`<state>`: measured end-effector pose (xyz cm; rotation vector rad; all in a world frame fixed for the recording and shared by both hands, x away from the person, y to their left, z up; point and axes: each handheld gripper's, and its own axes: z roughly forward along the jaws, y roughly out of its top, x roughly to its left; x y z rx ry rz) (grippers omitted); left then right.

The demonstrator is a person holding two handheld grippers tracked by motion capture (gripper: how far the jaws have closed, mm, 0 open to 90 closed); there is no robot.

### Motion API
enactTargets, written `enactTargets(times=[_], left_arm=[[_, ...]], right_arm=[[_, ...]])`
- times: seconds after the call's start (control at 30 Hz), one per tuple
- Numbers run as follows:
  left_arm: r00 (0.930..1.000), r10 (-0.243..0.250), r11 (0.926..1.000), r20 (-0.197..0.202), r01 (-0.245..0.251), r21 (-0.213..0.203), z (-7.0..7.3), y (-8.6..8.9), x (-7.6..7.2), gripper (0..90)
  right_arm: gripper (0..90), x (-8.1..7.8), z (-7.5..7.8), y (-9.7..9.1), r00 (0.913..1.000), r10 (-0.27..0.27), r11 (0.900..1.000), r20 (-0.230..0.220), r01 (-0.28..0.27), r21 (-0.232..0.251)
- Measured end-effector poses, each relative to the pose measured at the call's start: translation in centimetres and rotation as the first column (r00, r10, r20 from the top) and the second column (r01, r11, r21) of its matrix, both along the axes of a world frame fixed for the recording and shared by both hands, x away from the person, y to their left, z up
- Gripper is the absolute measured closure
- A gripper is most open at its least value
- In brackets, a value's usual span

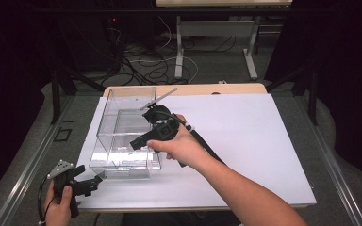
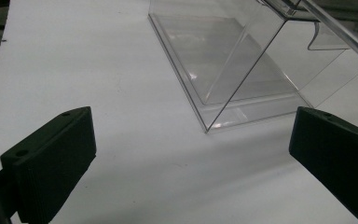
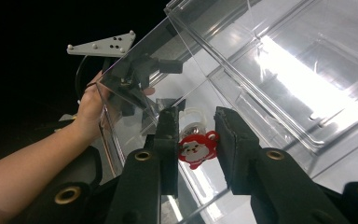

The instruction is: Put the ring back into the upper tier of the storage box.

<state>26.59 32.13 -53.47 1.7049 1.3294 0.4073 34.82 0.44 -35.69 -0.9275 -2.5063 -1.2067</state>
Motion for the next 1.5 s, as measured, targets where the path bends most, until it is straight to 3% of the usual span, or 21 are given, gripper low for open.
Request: enactTargets(times=[0.17, 0.2, 0.93, 1.5], left_arm=[[1.0000, 0.000, 1.0000, 0.000, 0.000, -0.001, 0.0, 0.0, 0.0, 0.9], [1.0000, 0.000, 1.0000, 0.000, 0.000, 0.000, 0.0, 0.1, 0.0, 0.9], [1.0000, 0.000, 1.0000, 0.003, 0.000, -0.002, 0.0, 0.1, 0.0, 0.9], [1.0000, 0.002, 1.0000, 0.002, -0.002, -0.005, 0.0, 0.1, 0.0, 1.0]], right_arm=[[70.6, -0.1, -0.3, 0.8, 0.9999, -0.008, 0.9999, -0.015, 0.008, -0.011], [70.7, 0.0, -0.4, 0.9, 1.0000, 0.005, 1.0000, 0.003, -0.005, -0.008], [70.4, -0.4, -1.3, 3.0, 0.9992, 0.040, 0.9982, -0.001, -0.040, -0.046], [69.6, -0.6, -1.7, 4.0, 0.9986, 0.052, 0.9979, 0.000, -0.052, -0.037]])
